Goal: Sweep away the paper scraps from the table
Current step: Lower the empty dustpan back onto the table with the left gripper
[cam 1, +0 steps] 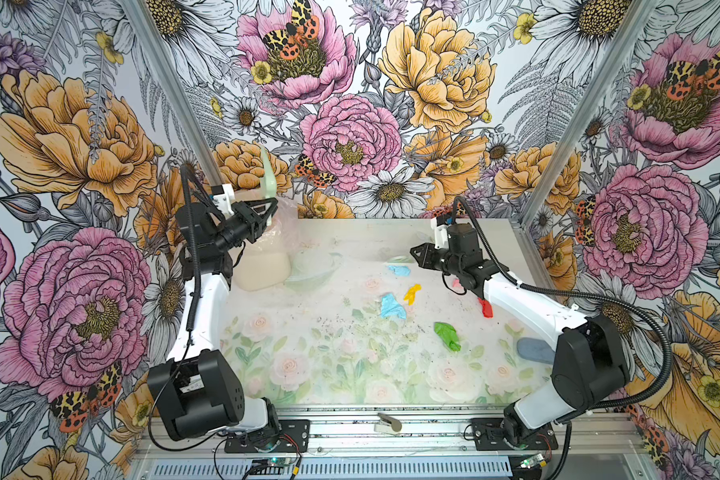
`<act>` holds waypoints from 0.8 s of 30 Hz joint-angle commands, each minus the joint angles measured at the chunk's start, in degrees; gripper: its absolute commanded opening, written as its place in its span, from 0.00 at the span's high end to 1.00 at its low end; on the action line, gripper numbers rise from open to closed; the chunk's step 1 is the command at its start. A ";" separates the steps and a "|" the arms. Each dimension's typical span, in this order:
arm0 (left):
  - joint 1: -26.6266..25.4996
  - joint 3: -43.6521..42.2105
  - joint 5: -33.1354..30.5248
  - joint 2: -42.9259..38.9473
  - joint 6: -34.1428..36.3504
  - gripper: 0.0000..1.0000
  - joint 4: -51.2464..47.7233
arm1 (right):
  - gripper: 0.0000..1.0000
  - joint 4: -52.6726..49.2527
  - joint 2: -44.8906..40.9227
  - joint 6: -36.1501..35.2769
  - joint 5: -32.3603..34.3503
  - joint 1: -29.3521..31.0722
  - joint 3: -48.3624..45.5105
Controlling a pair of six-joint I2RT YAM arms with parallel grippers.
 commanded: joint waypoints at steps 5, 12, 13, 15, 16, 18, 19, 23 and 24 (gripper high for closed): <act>-8.51 0.05 -15.38 -9.71 20.99 1.00 -21.50 | 1.00 -1.93 -3.58 -1.57 3.20 -0.38 0.19; -18.30 -2.71 -31.40 -15.35 28.29 1.00 -30.85 | 1.00 -4.57 -6.69 -4.04 9.77 -0.33 -0.59; -19.60 -3.37 -32.95 -15.79 28.44 1.00 -31.14 | 1.00 -4.66 -7.04 -4.26 10.23 -0.34 -0.68; -22.34 -4.79 -35.93 -16.41 28.64 1.00 -31.75 | 1.00 -4.95 -7.95 -4.66 11.46 -0.40 -0.89; -23.77 -5.47 -37.30 -16.61 28.84 1.00 -32.10 | 1.00 -5.17 -8.36 -4.79 12.04 -0.32 -1.01; -26.65 -5.88 -41.01 -16.56 29.52 1.00 -34.13 | 1.00 -5.59 -9.17 -4.89 13.08 -0.25 -1.20; -27.99 -5.99 -42.71 -16.49 30.00 1.00 -35.21 | 1.00 -5.89 -9.46 -4.86 13.81 -0.31 -1.33; -34.27 -8.15 -50.69 -16.95 30.91 1.00 -37.90 | 1.00 -6.76 -10.96 -3.81 16.23 -0.17 -1.82; -35.74 -9.02 -52.24 -17.18 30.73 1.00 -38.42 | 1.00 -6.76 -11.31 -3.46 16.84 -0.09 -2.06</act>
